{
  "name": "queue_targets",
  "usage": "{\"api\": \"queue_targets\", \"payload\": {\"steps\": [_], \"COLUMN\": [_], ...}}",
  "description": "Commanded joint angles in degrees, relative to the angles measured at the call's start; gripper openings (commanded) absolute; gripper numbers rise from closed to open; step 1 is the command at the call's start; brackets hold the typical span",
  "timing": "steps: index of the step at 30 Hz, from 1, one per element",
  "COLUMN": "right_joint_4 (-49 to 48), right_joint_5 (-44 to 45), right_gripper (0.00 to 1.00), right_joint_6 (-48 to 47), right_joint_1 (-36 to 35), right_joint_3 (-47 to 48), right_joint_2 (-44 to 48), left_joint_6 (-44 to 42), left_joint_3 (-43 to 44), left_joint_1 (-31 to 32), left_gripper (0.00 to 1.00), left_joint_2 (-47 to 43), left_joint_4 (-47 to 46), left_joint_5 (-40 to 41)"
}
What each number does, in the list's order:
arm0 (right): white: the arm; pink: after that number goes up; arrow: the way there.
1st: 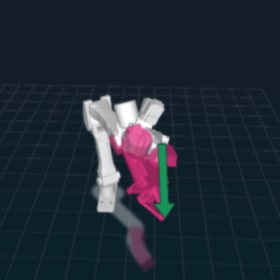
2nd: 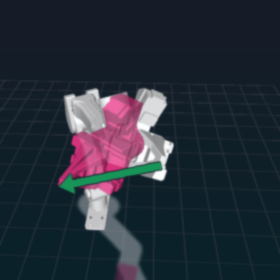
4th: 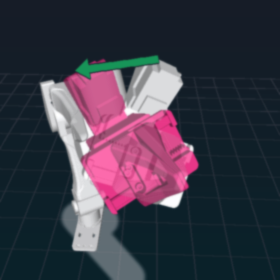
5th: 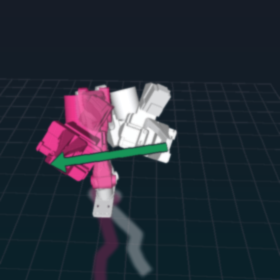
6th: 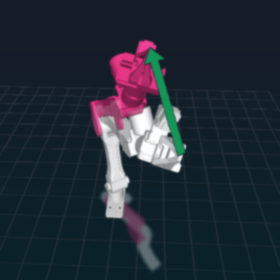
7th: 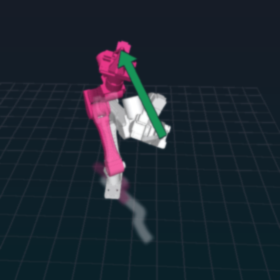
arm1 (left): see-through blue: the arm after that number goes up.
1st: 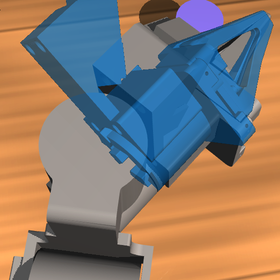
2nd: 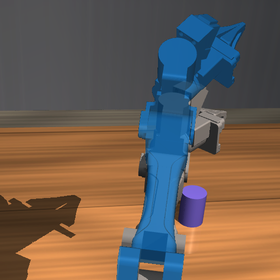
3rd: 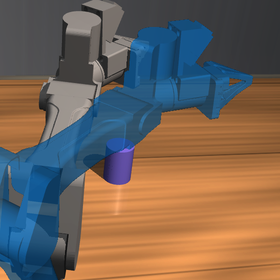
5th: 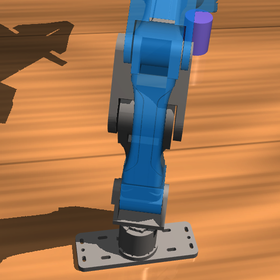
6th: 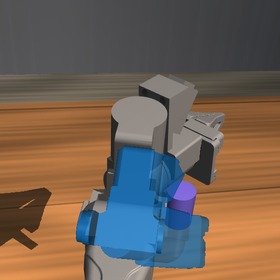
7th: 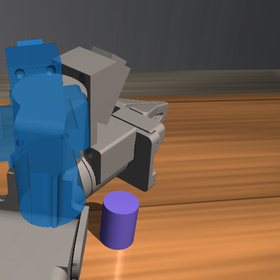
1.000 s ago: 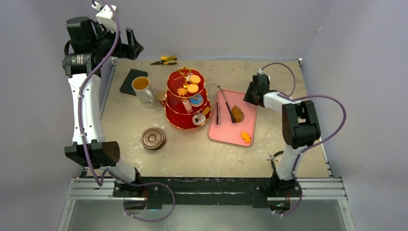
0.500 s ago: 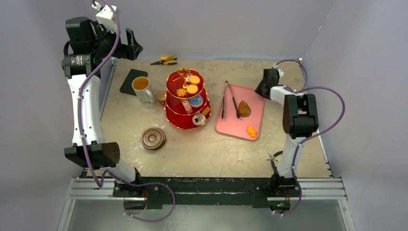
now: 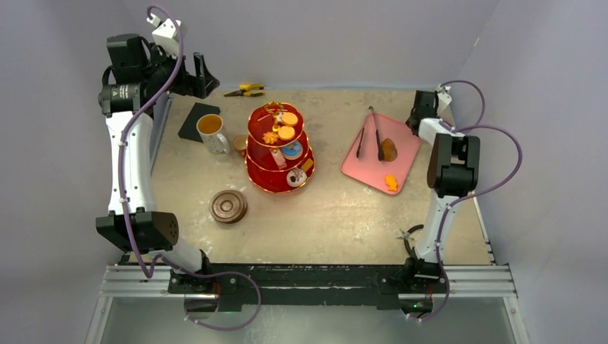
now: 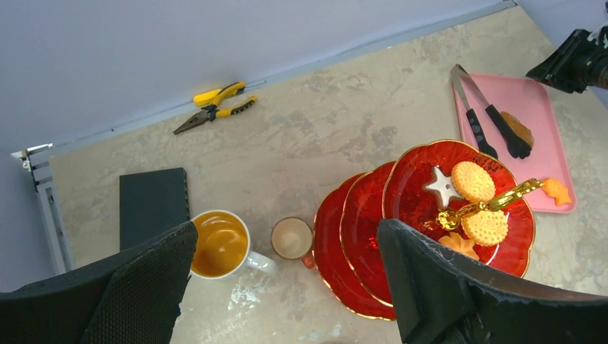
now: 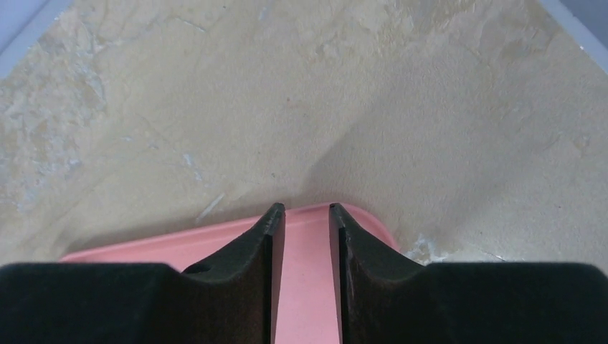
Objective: Serve the afternoon tea
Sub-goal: Move the tray at the center of the board, then pick up the desert table from the center of the board.
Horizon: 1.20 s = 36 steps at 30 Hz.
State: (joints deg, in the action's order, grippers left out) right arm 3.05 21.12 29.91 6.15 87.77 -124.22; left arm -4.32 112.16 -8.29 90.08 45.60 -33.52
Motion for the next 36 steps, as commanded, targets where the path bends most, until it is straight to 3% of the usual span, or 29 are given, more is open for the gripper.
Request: {"api": "queue_targets", "payload": {"steps": [1,8,16,20,26,36], "right_joint_4": [-1.7,-8.9,-15.0,-13.9,-10.0,-10.0], "right_joint_5": [2.2,-21.8,-58.7,-62.2,-65.6,-58.6], "right_gripper": [0.36,0.72,0.88,0.97,0.98,0.84], "right_joint_6": [-2.9,-13.1,-24.2,-28.7,-32.8,-33.1], "right_joint_1": [-1.1,-13.3,-25.6,-30.8,-34.8,-40.7], "right_joint_3": [2.3,-3.0,-3.9,0.0,4.2,8.6], "right_joint_2": [6.7,24.4,34.1,32.4,28.4,22.5], "left_joint_6": [-1.5,-2.2,-2.6,-2.1,-2.2,-2.0], "left_joint_3": [-1.0,-1.8,-2.4,-2.7,-2.4,-1.5], "left_joint_1": [-0.6,-0.6,-0.7,-0.7,-0.6,-0.6], "left_gripper": [0.97,0.99,0.99,0.99,0.99,0.99], "left_joint_2": [-2.0,-1.5,-2.2,-2.7,-3.2,-3.2], "left_joint_4": [-0.6,-0.7,-0.7,-1.1,-1.1,-0.9], "left_joint_5": [-2.4,-2.2,-0.7,-0.6,0.1,0.2]}}
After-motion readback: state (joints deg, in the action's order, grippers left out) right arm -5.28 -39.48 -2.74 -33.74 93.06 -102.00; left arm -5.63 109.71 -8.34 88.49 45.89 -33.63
